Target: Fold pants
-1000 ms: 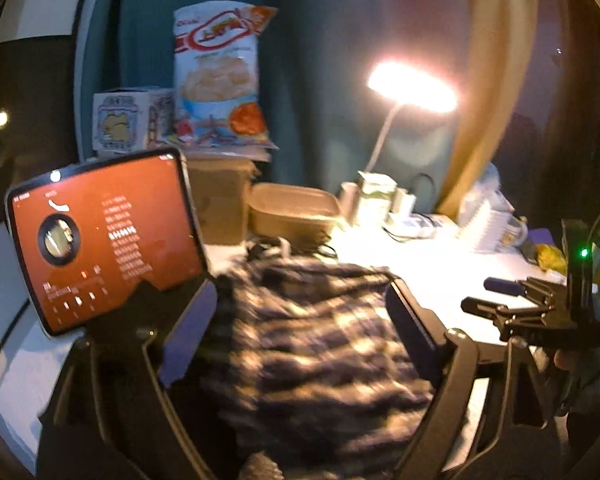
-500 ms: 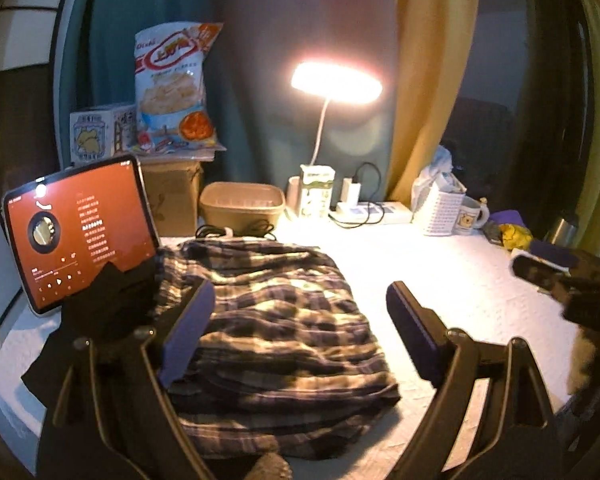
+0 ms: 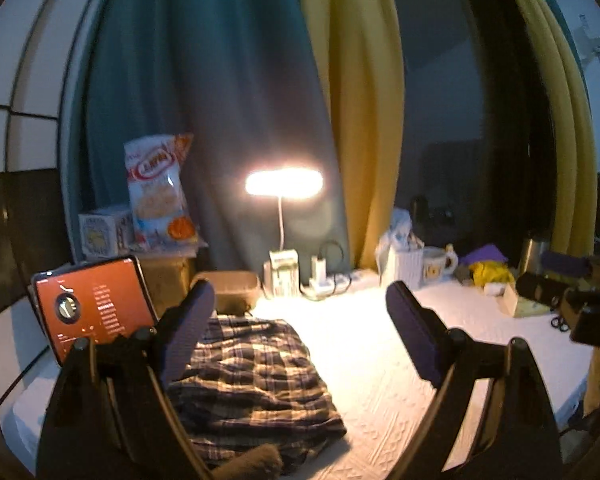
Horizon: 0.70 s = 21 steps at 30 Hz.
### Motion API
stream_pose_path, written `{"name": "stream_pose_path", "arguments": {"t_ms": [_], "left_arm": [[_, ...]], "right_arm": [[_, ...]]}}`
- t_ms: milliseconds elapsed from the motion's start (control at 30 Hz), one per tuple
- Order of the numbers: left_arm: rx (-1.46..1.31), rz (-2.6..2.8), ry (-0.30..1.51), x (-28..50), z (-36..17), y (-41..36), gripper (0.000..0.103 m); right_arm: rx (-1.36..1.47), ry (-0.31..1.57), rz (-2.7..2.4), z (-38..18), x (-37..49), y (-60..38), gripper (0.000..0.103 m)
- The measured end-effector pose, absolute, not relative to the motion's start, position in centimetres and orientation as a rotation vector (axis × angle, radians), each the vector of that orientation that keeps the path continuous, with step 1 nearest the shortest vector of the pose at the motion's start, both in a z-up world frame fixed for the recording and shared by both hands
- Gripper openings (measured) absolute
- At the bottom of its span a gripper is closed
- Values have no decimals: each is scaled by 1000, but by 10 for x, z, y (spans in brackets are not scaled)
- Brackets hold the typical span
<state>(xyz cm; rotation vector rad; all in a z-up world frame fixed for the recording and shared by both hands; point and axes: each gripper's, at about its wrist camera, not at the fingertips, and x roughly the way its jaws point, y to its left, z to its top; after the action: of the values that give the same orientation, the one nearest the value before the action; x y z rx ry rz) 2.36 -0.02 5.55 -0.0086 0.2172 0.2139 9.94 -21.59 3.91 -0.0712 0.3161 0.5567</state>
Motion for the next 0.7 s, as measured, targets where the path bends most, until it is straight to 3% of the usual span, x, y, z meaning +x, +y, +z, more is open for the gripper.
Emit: {"name": "stream_pose_path", "arguments": {"t_ms": [700], "left_arm": [[-74, 245, 254, 1, 43, 4, 88]], "right_arm": [[-99, 349, 581, 26, 86, -205, 76]]}}
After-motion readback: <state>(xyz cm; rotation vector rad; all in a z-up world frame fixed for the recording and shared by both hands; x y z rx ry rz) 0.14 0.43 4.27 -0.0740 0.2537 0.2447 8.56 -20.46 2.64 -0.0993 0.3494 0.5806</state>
